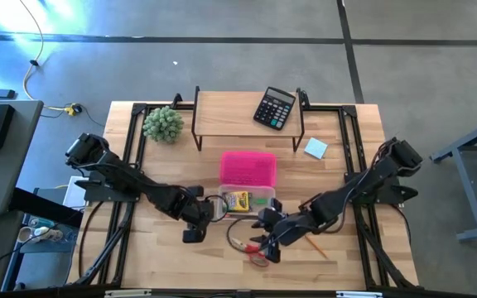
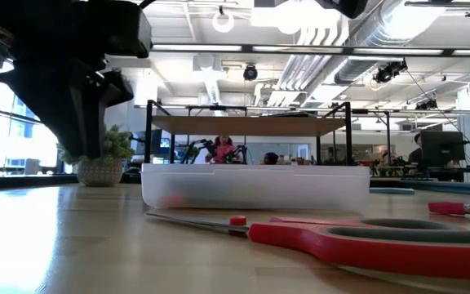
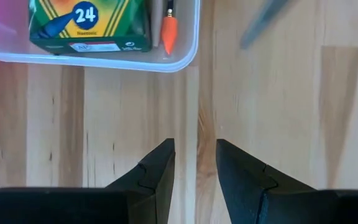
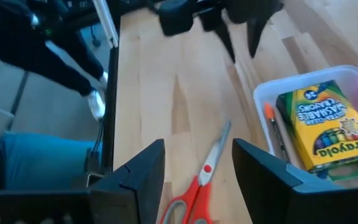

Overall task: Pack school essentials
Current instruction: Put the red scissors into the pink supply box

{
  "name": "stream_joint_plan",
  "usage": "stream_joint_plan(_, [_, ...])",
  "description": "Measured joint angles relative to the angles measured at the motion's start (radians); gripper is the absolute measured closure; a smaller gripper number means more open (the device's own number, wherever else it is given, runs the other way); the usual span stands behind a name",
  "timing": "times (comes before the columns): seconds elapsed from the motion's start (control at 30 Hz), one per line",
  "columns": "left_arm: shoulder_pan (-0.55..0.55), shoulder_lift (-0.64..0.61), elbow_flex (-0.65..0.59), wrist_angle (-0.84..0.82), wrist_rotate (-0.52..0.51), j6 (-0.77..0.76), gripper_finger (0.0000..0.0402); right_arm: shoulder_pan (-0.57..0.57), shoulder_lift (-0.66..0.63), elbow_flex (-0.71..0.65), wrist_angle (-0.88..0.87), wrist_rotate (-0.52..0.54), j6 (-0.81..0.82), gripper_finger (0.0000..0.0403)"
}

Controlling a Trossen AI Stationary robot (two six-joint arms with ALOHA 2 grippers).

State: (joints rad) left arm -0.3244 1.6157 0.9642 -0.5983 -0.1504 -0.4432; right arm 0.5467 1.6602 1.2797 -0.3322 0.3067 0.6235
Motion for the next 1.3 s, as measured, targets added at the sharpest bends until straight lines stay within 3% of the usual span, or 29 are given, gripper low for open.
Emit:
stream_joint_plan(0.33, [0.001,0.000,0.000,0.002,0.001,-0.010,0.0296,0.025,0.177,0.163,-0.258,-0.084,0.058,0.0227])
stream_joint_plan(0.47, [0.001,0.000,0.000,0.001,0.001,-0.010,0.0296,0.042,0.232,0.185,-0.281,-0.129,0.061,0.0227])
stream_joint_plan(1.3, [0.001,0.000,0.000,0.002,0.001,-0.007,0.0296,0.095,0.395,0.177,-0.244,-0.171,0.136,0.0227])
